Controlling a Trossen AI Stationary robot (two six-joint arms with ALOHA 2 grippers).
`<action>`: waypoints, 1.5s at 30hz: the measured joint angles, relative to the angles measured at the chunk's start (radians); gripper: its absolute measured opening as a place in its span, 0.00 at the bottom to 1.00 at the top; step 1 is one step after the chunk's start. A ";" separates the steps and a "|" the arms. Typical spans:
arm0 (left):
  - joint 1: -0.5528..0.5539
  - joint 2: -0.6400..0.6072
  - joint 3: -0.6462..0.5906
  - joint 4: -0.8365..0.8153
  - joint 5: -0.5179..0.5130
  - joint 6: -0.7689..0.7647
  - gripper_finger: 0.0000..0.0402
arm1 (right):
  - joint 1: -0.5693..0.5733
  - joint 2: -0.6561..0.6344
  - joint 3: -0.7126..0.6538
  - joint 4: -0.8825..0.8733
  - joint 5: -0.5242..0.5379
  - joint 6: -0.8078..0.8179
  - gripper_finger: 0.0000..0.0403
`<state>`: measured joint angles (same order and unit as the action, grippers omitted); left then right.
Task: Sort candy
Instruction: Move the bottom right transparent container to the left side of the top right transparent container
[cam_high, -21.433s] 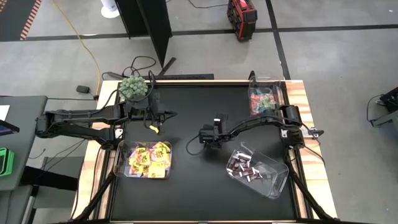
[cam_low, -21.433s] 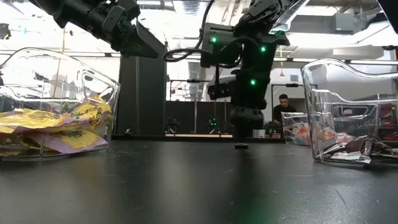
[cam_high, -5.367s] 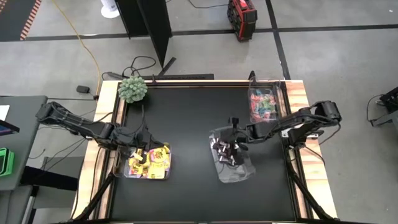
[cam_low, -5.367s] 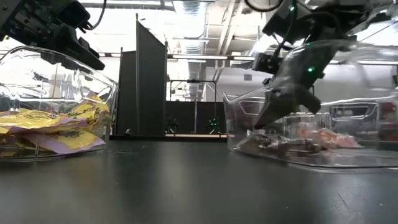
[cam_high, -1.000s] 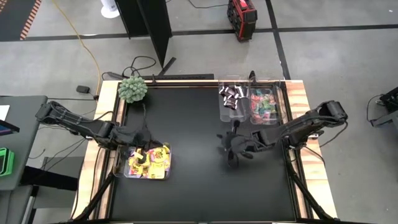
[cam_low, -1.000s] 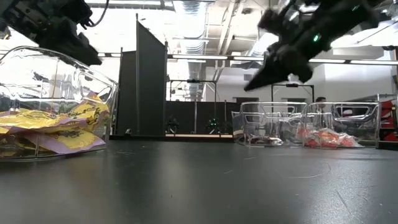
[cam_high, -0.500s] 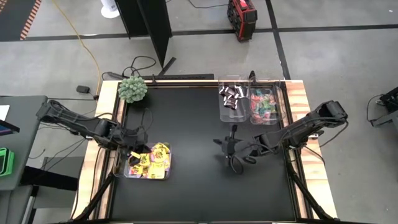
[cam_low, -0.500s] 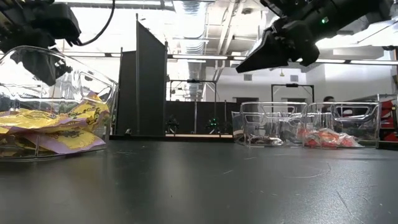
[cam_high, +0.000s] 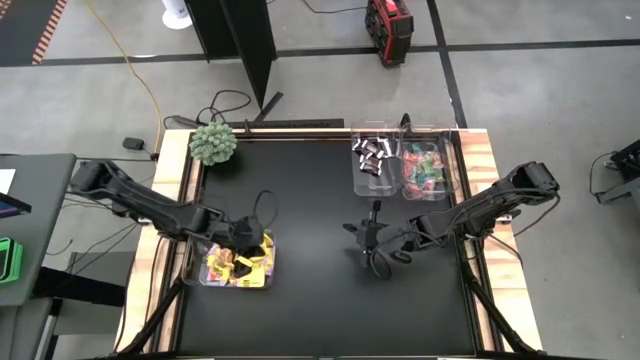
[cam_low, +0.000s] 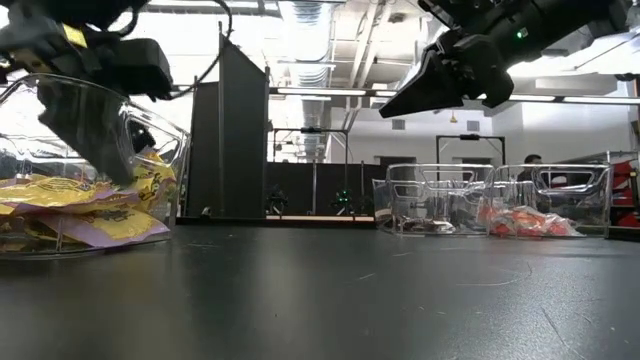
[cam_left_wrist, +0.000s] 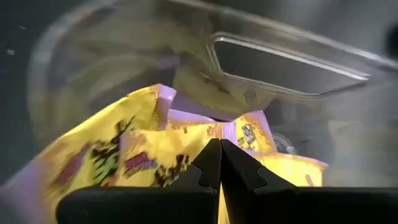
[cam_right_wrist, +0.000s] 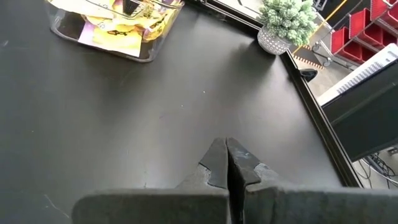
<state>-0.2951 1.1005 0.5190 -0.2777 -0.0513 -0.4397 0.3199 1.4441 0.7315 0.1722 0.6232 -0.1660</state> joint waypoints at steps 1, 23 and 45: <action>0.000 0.026 0.000 0.022 0.000 0.002 0.00 | -0.001 0.000 0.000 0.000 0.000 0.000 0.02; 0.186 0.425 0.180 0.364 -0.002 0.266 0.00 | -0.009 0.000 0.000 0.000 0.001 -0.026 0.02; 0.307 0.616 0.464 0.480 -0.007 0.492 0.03 | -0.006 0.000 0.000 -0.019 0.004 -0.025 0.02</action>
<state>0.0122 1.7167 0.9830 0.2027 -0.0582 0.0519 0.3140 1.4441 0.7315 0.1535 0.6270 -0.1908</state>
